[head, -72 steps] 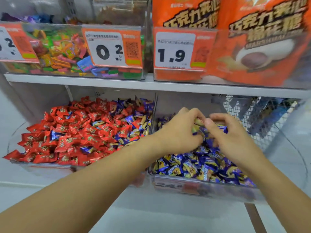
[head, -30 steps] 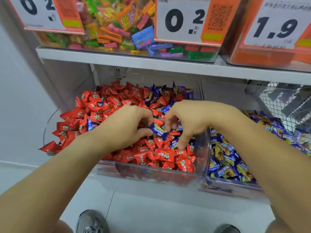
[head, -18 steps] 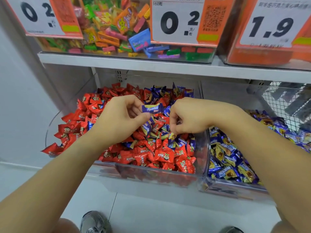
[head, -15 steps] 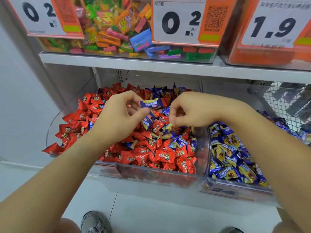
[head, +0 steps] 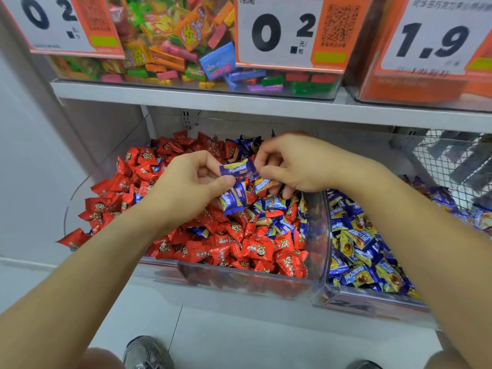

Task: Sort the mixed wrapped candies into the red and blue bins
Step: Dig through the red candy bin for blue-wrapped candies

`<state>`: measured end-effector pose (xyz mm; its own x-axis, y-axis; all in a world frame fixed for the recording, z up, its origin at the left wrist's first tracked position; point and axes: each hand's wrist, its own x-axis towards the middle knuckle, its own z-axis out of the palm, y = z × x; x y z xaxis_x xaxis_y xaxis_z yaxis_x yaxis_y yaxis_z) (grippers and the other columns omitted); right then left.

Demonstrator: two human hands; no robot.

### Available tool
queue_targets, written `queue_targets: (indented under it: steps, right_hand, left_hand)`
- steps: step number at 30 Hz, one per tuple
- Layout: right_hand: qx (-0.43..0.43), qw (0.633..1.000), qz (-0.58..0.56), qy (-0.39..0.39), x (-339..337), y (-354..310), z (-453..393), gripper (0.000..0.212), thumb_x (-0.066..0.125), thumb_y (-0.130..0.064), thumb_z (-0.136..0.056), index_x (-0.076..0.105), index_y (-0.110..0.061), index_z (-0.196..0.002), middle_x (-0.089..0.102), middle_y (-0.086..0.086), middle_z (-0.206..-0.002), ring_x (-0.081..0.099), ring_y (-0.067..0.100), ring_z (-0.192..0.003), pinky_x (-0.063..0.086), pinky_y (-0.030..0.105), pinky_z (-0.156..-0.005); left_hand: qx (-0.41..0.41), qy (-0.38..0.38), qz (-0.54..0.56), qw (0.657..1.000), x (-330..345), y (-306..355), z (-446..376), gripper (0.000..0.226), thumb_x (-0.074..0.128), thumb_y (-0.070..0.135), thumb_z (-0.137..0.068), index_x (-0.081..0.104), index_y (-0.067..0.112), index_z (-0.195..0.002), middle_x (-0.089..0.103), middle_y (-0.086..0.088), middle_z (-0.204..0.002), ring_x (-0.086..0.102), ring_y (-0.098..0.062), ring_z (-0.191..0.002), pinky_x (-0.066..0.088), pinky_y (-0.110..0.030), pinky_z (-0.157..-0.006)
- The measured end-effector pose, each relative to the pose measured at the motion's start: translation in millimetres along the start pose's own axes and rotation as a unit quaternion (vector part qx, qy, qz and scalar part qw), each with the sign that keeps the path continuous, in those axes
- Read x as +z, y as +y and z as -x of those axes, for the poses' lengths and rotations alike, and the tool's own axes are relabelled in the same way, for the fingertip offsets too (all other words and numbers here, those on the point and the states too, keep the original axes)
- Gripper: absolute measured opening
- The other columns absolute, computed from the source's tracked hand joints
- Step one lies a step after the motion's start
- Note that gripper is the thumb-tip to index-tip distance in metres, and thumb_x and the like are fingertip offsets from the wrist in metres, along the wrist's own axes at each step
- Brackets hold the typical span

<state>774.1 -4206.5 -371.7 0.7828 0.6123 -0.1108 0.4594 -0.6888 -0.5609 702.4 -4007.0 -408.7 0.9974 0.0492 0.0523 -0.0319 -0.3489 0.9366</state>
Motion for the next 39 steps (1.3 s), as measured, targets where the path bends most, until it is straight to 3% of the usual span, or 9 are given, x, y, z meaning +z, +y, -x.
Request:
queue_targets:
  steps: [4,9,12,18,23,27,31,33,39]
  right_hand:
    - [-0.022,0.996,-0.082,-0.015,9.2,-13.5,-2.2,0.013,0.055,-0.016,-0.101,0.058,-0.011,-0.09,0.068,0.012,-0.089,0.074,0.017,-0.066,0.062,0.036,-0.063]
    - [0.056,0.947,-0.31,-0.066,21.6,-22.0,-7.7,0.019,0.05,0.003,-0.099,0.061,0.008,-0.114,0.069,0.019,-0.098,0.073,0.024,-0.083,0.062,0.044,-0.079]
    - [0.068,0.921,-0.368,-0.112,22.9,-23.1,-5.4,0.016,0.059,-0.001,-0.097,0.064,0.007,-0.11,0.072,0.011,-0.085,0.071,0.018,-0.076,0.06,0.043,-0.088]
    - [0.065,0.938,-0.341,0.01,28.9,-14.0,-11.0,0.017,0.073,-0.005,-0.088,0.072,-0.003,-0.105,0.072,0.022,-0.103,0.073,0.023,-0.083,0.063,0.035,-0.078]
    - [0.056,0.996,-0.073,-0.004,12.7,-7.2,-7.5,0.023,0.059,-0.005,-0.091,0.073,-0.021,-0.098,0.073,0.001,-0.08,0.066,0.017,-0.066,0.06,0.035,-0.064]
    - [0.06,0.996,0.057,-0.025,7.6,-4.3,-8.4,0.036,0.035,-0.006,-0.101,0.068,-0.018,-0.107,0.051,-0.01,-0.051,0.04,0.01,-0.041,0.032,0.023,-0.044]
    - [0.036,0.984,0.161,-0.07,5.0,-2.1,-6.9,0.019,0.05,-0.037,-0.102,0.063,-0.025,-0.11,0.065,-0.003,-0.084,0.059,0.014,-0.069,0.048,0.032,-0.066]
    - [0.04,0.968,0.235,-0.079,1.5,-0.5,-4.6,0.036,0.072,-0.05,-0.085,0.063,-0.026,-0.11,0.064,-0.006,-0.105,0.06,0.016,-0.09,0.047,0.032,-0.073]
    - [0.067,0.941,0.314,-0.111,6.8,0.9,-6.2,0.055,0.088,-0.047,-0.068,0.07,-0.027,-0.116,0.067,-0.004,-0.113,0.062,0.02,-0.102,0.052,0.034,-0.083]
  left_hand:
    - [-0.013,0.006,0.08,0.997,2.0,2.1,0.0,0.013,0.068,0.006,-0.088,0.056,0.005,-0.084,0.072,-0.022,-0.086,0.07,-0.029,-0.073,0.059,-0.042,-0.068]
    - [0.002,0.055,-0.02,0.998,4.2,-4.7,-3.4,0.012,0.07,0.012,-0.089,0.059,0.009,-0.085,0.073,-0.016,-0.081,0.071,-0.036,-0.075,0.059,-0.049,-0.073]
    - [0.022,0.074,-0.096,0.992,5.1,-7.3,-4.7,0.011,0.069,0.015,-0.09,0.059,0.013,-0.085,0.07,-0.019,-0.077,0.062,-0.028,-0.061,0.053,-0.035,-0.059]
    - [0.014,0.085,-0.075,0.994,-10.7,-2.4,-3.3,0.013,0.072,0.013,-0.088,0.06,0.009,-0.084,0.074,-0.013,-0.08,0.07,-0.033,-0.078,0.057,-0.045,-0.074]
    - [-0.036,0.061,-0.048,0.996,-32.1,-2.7,0.6,0.015,0.07,0.009,-0.089,0.056,0.003,-0.085,0.075,-0.013,-0.077,0.074,-0.026,-0.079,0.055,-0.029,-0.062]
    - [-0.032,0.006,-0.053,0.998,-24.2,5.7,8.1,0.02,0.073,0.005,-0.085,0.055,-0.002,-0.081,0.075,-0.012,-0.074,0.075,-0.025,-0.077,0.054,-0.02,-0.054]
    - [-0.018,-0.005,-0.094,0.995,-19.5,8.5,9.1,0.02,0.078,0.011,-0.082,0.061,0.0,-0.079,0.073,-0.012,-0.07,0.072,-0.021,-0.061,0.054,-0.018,-0.053]
    - [-0.009,0.003,-0.118,0.993,-18.2,8.9,8.4,0.02,0.078,0.014,-0.081,0.062,0.003,-0.078,0.072,-0.008,-0.064,0.07,-0.018,-0.054,0.054,-0.018,-0.052]
    - [0.014,0.013,-0.178,0.984,-8.3,8.5,3.9,0.02,0.078,0.018,-0.083,0.061,0.012,-0.075,0.069,0.0,-0.06,0.069,-0.014,-0.05,0.057,-0.028,-0.057]
